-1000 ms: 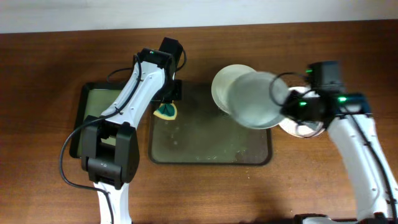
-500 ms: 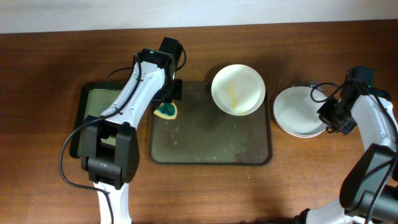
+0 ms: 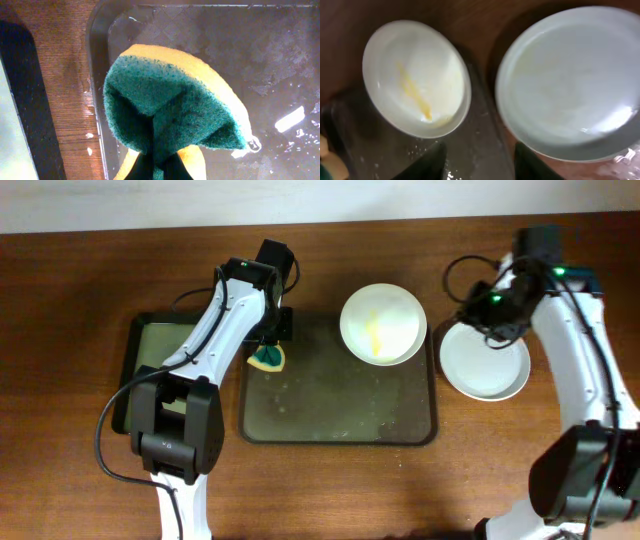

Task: Clean dirty plates on tray and stack at the side
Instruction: 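Open the right gripper and withdraw upward, then grasp the rim of the last white plate on the tray with right gripper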

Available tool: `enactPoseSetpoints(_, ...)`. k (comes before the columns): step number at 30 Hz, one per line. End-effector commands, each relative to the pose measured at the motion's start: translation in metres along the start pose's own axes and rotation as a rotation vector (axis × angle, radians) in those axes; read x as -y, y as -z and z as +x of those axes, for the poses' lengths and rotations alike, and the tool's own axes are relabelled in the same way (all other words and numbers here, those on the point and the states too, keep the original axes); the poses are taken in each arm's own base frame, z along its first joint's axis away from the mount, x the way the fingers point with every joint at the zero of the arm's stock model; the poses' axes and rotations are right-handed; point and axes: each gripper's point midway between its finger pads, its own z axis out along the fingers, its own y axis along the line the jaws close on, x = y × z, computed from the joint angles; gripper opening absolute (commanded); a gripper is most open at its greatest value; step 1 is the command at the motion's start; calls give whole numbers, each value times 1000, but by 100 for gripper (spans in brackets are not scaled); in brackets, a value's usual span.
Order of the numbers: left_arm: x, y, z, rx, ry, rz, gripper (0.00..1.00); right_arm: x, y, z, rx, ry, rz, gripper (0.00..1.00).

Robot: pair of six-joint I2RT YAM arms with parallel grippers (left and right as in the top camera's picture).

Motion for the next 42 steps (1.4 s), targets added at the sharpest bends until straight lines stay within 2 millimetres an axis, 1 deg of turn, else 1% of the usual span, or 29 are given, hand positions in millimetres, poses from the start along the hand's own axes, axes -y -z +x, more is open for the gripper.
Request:
enactPoseSetpoints(1, 2, 2, -4, 12, -17, 4, 0, -13, -40, 21, -77, 13, 24, 36)
enactPoseSetpoints(2, 2, 2, -4, 12, -17, 4, 0, -22, -52, 25, -81, 35, 18, 36)
enactPoseSetpoints(4, 2, 2, -4, 12, -17, 4, 0, -33, -67, 30, -81, 53, 10, 36)
enactPoseSetpoints(7, 2, 2, -4, 12, -17, 4, 0, -41, -83, 33, -78, 53, 24, 39)
enactPoseSetpoints(8, 2, 2, -5, 12, -17, 4, 0, -39, -91, 33, -72, 37, 58, 39)
enactPoseSetpoints(12, 2, 2, -5, 12, -17, 4, 0, -31, -112, 41, -87, 14, 135, 38)
enactPoseSetpoints(15, 2, 2, -5, 12, -17, 4, 0, -26, -125, 49, -105, 13, 182, 38)
enactPoseSetpoints(17, 2, 2, -5, 12, -17, 4, 0, -26, -128, 54, -121, 18, 192, 38)
enactPoseSetpoints(20, 2, 2, -4, 11, -17, 3, 0, -18, -136, 68, -169, 20, 230, 38)
enactPoseSetpoints(22, 2, 2, -4, 12, -17, 4, 0, -10, -147, 85, -199, 15, 250, 38)
enactPoseSetpoints(24, 2, 2, -4, 12, -17, 4, 0, -5, -151, 95, -219, 6, 260, 37)
enactPoseSetpoints(26, 2, 2, -5, 12, -17, 4, 0, -6, -151, 99, -236, 5, 253, 34)
enactPoseSetpoints(27, 2, 2, -5, 12, -17, 4, 0, -11, -151, 103, -258, -1, 225, 33)
enactPoseSetpoints(29, 2, 2, -5, 12, -17, 4, 0, -20, -149, 114, -315, -12, 174, 33)
enactPoseSetpoints(31, 2, 2, -4, 12, -17, 4, 0, -27, -144, 129, -395, 19, 116, 32)
enactPoseSetpoints(32, 2, 2, -4, 12, -17, 4, 0, -28, -140, 135, -424, 24, 106, 32)
enactPoseSetpoints(34, 2, 2, -5, 12, -17, 4, 0, -40, -125, 149, -503, 88, 18, 32)
enactPoseSetpoints(35, 2, 2, -5, 12, -17, 4, 0, -43, -113, 154, -523, 107, -1, 32)
enactPoseSetpoints(39, 2, 2, -5, 13, -16, 4, 0, -49, -77, 152, -524, 182, -19, 33)
enactPoseSetpoints(40, 2, 2, -5, 13, -16, 4, 0, -47, -70, 142, -480, 200, 18, 35)
enactPoseSetpoints(41, 2, 2, -6, 16, -16, 5, 0, -41, -71, 132, -435, 218, 62, 37)
enactPoseSetpoints(42, 2, 2, -6, 20, -16, 6, 0, -32, -76, 117, -361, 243, 126, 40)
